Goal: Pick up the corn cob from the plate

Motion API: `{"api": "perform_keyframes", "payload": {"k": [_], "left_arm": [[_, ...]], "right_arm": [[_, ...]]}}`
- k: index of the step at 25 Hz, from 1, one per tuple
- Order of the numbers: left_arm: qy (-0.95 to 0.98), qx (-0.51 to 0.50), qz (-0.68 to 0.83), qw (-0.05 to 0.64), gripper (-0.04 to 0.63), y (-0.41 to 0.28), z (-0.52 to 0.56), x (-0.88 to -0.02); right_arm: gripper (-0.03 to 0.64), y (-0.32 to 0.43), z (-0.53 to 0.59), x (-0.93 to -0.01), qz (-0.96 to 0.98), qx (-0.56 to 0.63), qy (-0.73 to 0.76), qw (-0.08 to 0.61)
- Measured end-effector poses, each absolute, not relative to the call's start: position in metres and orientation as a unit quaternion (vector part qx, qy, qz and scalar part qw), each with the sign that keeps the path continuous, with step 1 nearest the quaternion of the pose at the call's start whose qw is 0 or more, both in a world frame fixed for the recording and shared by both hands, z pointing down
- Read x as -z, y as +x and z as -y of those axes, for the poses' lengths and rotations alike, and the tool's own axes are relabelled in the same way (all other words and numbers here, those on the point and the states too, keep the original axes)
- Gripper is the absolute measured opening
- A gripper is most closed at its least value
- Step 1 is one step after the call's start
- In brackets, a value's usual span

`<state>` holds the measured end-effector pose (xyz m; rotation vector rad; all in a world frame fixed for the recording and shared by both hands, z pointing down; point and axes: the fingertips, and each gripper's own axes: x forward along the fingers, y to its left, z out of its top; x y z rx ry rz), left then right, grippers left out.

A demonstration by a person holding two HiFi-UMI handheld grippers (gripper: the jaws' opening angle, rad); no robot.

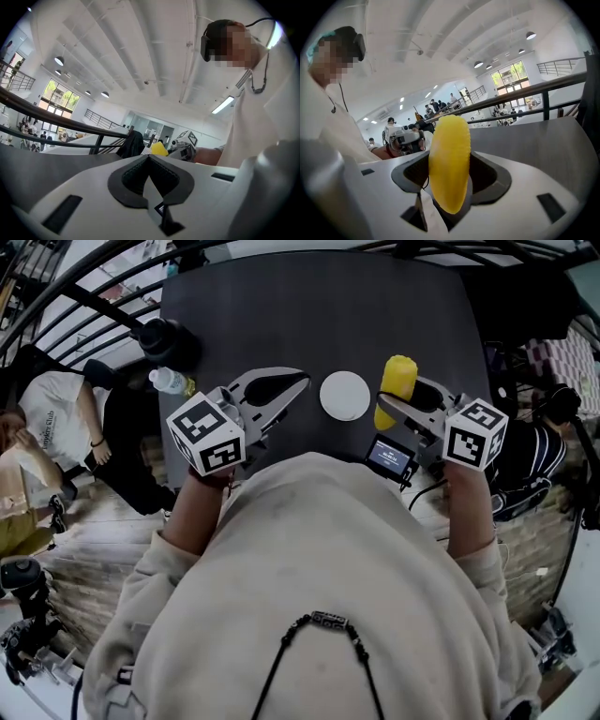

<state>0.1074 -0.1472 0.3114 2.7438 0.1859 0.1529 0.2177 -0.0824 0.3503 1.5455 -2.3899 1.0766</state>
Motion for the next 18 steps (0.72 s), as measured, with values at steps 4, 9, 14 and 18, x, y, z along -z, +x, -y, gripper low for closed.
{"api": "perform_keyframes", "payload": {"k": [4, 9, 14, 18], "left_arm": [[0.976, -0.053, -0.095, 0.187, 0.006, 0.102, 0.138, -0.314], [0.976, -0.056, -0.097, 0.185, 0.006, 0.101, 0.134, -0.317], [0.977, -0.063, -0.105, 0.174, 0.006, 0.108, 0.127, -0.319], [0.976, -0.061, -0.11, 0.179, 0.006, 0.106, 0.127, -0.319]], "right_arm": [[0.259, 0.202, 0.082, -0.347, 0.802, -0.335, 0.491, 0.057], [0.259, 0.198, 0.085, -0.347, 0.801, -0.333, 0.495, 0.051], [0.259, 0.199, 0.087, -0.34, 0.81, -0.325, 0.486, 0.045], [0.259, 0.195, 0.088, -0.34, 0.813, -0.322, 0.483, 0.049]]}}
